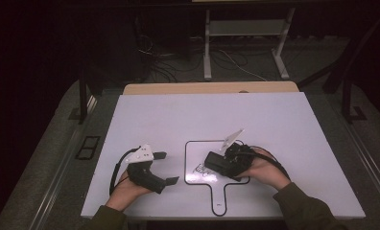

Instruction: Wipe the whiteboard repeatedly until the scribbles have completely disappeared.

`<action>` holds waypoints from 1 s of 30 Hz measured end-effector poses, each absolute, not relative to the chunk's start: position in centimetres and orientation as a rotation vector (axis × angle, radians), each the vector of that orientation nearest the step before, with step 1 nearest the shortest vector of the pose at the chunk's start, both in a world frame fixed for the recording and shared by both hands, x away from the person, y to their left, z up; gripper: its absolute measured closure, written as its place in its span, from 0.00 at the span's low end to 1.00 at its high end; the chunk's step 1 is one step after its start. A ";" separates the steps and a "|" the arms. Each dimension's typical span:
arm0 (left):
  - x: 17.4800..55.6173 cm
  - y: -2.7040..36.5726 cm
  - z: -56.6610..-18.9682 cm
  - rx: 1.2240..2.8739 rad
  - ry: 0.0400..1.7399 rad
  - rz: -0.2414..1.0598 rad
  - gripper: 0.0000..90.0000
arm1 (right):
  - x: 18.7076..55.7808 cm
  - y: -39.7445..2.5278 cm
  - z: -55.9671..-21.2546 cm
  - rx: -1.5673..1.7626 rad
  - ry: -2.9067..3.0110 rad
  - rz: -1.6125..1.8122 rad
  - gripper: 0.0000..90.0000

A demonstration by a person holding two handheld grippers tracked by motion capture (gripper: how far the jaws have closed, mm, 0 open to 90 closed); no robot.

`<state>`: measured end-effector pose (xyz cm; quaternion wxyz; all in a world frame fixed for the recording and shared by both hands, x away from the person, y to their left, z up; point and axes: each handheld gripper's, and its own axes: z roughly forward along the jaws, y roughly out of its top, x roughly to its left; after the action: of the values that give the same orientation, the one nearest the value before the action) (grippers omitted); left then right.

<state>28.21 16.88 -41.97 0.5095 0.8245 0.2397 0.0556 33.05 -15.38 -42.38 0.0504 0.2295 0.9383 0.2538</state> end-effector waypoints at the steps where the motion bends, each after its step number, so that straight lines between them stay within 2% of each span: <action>1: 28.2 16.9 -42.0 1.984 0.579 0.133 0.00 | 33.3 -15.8 -42.4 0.753 2.841 0.782 0.43; 8: 28.2 16.8 -42.0 1.987 0.579 0.134 0.00 | 34.7 -18.0 -42.4 0.879 2.793 0.784 0.43; 23: 28.2 16.8 -42.0 1.986 0.576 0.135 0.00 | 31.0 -12.3 -42.4 0.552 2.921 0.809 0.43; 30: 28.2 16.8 -42.0 1.987 0.579 0.134 0.00 | 33.3 -13.9 -42.4 0.681 2.858 0.790 0.43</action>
<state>28.25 16.84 -41.98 0.5088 0.8247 0.2404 0.0557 33.32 -13.93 -42.42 0.0494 0.2237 0.9383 0.2592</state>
